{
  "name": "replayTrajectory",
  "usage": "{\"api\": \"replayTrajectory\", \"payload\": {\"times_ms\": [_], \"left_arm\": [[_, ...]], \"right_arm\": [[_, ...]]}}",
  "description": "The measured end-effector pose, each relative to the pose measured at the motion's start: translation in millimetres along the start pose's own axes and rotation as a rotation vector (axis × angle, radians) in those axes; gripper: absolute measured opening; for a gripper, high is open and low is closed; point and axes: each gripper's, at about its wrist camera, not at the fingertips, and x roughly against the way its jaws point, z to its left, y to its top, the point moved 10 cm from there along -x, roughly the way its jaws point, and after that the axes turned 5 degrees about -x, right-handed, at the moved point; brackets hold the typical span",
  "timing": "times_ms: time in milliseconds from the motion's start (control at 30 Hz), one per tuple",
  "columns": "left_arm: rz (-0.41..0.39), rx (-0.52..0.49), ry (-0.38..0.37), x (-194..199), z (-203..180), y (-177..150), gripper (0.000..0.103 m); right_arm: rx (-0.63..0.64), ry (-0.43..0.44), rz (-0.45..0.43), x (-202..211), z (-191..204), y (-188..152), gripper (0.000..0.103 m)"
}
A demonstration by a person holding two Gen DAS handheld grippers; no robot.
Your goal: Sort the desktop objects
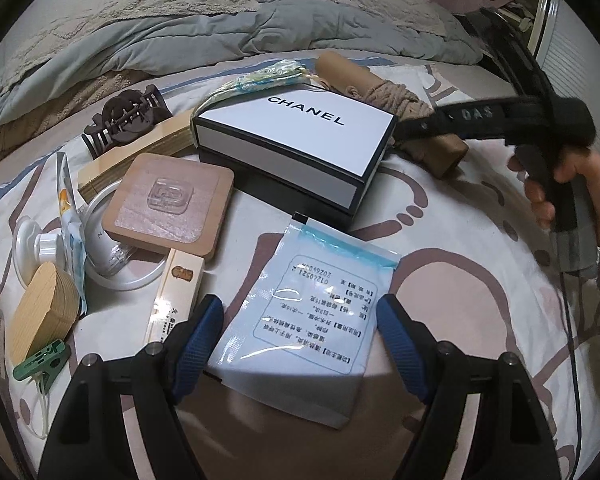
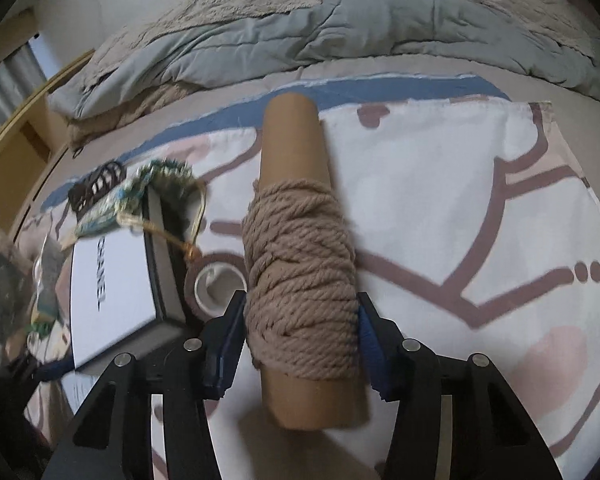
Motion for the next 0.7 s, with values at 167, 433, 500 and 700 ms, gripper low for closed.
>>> {"api": "replayTrajectory", "payload": {"times_ms": [167,433,500,700], "left_arm": [[0.007,0.006,-0.008,0,-2,-4,0.079],[0.011,0.017,-0.012,3,-4,-6,0.069],[0.013,0.017,-0.014,5,-6,-8,0.068],[0.021,-0.007,-0.043,14,-20,-21,0.066]], "right_arm": [[0.009,-0.009,0.023,12,0,-14,0.052],[0.011,0.008,0.073,36,-6,-50,0.052],[0.022,0.019,0.092,42,-6,-63,0.052],[0.074,0.028,0.141,63,1,-99,0.052]]}}
